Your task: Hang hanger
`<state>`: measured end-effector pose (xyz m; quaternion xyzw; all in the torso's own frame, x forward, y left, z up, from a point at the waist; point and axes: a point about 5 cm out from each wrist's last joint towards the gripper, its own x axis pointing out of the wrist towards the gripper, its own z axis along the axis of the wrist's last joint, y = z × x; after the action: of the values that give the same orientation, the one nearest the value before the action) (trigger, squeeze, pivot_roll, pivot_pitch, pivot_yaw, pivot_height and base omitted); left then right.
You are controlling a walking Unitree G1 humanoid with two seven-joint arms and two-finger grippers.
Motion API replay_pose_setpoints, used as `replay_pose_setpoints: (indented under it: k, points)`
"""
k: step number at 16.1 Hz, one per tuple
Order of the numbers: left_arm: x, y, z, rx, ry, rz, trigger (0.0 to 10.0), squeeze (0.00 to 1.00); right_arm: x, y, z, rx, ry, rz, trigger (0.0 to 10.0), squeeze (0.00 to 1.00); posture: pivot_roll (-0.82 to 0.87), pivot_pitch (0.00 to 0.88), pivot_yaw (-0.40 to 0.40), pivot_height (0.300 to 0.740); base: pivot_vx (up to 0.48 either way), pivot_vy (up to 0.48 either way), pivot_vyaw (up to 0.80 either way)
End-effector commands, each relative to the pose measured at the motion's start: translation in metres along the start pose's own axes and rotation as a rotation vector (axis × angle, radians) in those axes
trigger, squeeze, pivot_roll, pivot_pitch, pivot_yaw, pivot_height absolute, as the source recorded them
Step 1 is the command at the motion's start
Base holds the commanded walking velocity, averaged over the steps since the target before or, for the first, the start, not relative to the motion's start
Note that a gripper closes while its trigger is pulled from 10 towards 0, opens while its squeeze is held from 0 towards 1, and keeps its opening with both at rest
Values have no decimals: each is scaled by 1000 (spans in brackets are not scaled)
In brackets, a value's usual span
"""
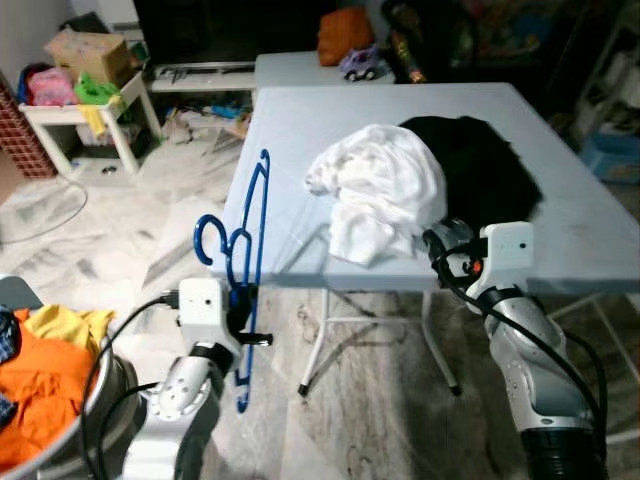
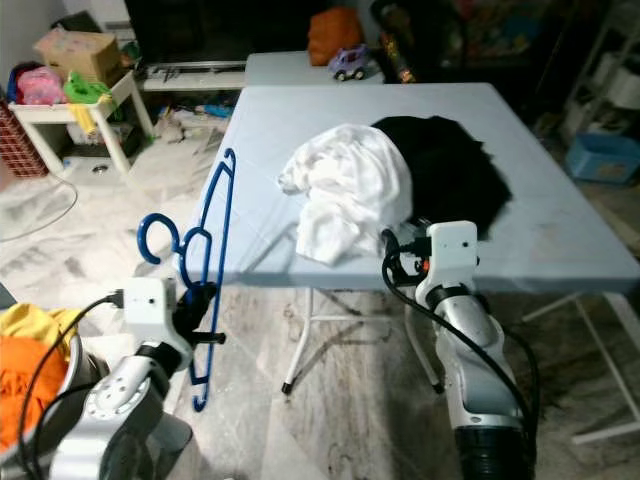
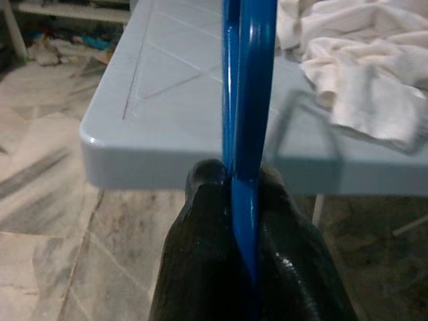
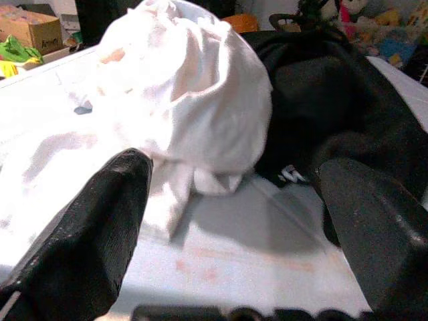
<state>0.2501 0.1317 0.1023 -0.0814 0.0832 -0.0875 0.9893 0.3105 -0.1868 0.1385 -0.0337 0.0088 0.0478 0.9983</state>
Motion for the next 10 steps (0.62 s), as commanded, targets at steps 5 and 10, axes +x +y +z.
replay_pose_setpoints:
  k: [5, 10]
  points:
    - [-1, -4, 1, 7, 2, -10, 10000, 0, 0, -1, -2, 2, 17, 1, 10000, 0, -78, 0, 26, 740, -280, 0, 0]
    - [-4, -3, 8, -48, -56, -61, 10000, 0, 1, 1, 0, 30, -1, 1, 10000, 0, -76, 0, 29, 740, -111, 0, 0]
